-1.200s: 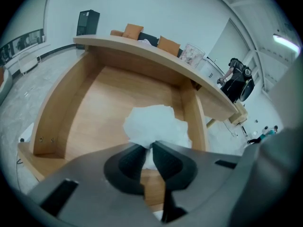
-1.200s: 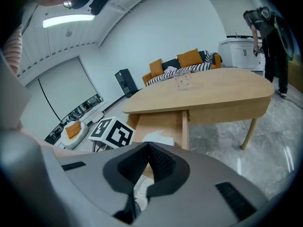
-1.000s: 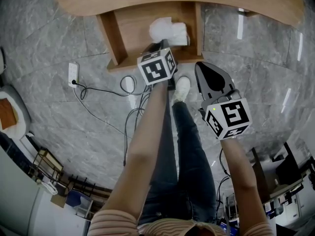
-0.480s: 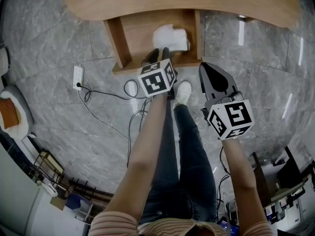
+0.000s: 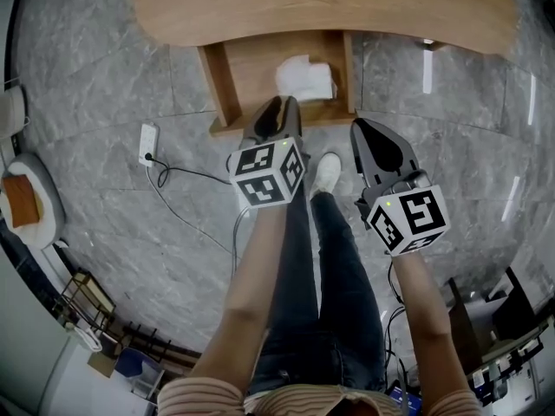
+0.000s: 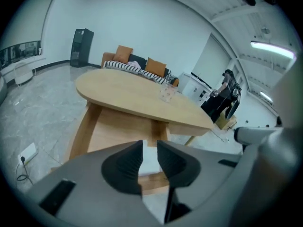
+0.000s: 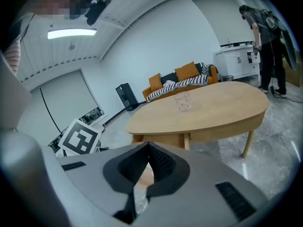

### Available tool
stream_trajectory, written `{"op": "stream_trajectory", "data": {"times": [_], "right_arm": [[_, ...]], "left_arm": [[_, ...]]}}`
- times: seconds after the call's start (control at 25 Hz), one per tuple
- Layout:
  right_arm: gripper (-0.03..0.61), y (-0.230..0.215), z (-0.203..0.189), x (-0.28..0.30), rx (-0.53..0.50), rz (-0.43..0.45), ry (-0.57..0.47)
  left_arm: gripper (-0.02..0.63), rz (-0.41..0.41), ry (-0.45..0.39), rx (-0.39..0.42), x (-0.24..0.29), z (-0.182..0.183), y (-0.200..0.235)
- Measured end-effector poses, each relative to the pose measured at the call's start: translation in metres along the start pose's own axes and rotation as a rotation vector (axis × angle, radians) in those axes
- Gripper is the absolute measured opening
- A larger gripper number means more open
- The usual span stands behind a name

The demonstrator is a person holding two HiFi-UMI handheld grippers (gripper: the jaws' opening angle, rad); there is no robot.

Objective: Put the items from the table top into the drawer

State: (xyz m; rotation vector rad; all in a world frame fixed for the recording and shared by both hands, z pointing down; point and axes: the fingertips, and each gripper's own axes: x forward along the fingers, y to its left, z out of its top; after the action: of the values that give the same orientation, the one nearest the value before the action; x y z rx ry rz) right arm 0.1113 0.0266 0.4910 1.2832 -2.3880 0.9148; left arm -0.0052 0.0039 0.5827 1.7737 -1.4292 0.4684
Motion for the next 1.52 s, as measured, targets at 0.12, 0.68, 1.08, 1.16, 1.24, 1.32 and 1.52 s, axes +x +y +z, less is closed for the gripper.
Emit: {"op": "stream_trajectory", "data": {"times": [0.12,0.68,1.08,1.16,1.24,1.32,1.52], "right_arm": [[0.008,0.006,0.008,-0.008,0.0,0.001,-0.021],[0.008,0.043,0.067,-0.068,-0.026,0.023,-0.128],[0.008,0.081,0.144,-0.13,-0.045,0.032,-0.266],[0.008,0.085,0.155,-0.141,-0.051,0.03,-0.288],[0.008,0.089,0.166,-0.151,-0.072,0.029,-0.307],[0.008,0.092,0.175,-0.16,-0.094,0.026,-0.317],[0.008,0.106,0.19,-0.178,-0.148,0.042,-0.327]], "left_arm": [[0.077,-0.032,-0.046,0.003,-0.016,0.017,-0.011],[0.014,-0.133,-0.198,0.077,-0.109,0.083,-0.063],[0.014,-0.213,-0.302,0.131,-0.201,0.135,-0.116],[0.013,-0.22,-0.317,0.149,-0.214,0.142,-0.125],[0.013,-0.219,-0.335,0.177,-0.227,0.149,-0.132],[0.014,-0.213,-0.354,0.211,-0.238,0.155,-0.139],[0.013,-0.206,-0.387,0.257,-0.265,0.167,-0.149]]}}
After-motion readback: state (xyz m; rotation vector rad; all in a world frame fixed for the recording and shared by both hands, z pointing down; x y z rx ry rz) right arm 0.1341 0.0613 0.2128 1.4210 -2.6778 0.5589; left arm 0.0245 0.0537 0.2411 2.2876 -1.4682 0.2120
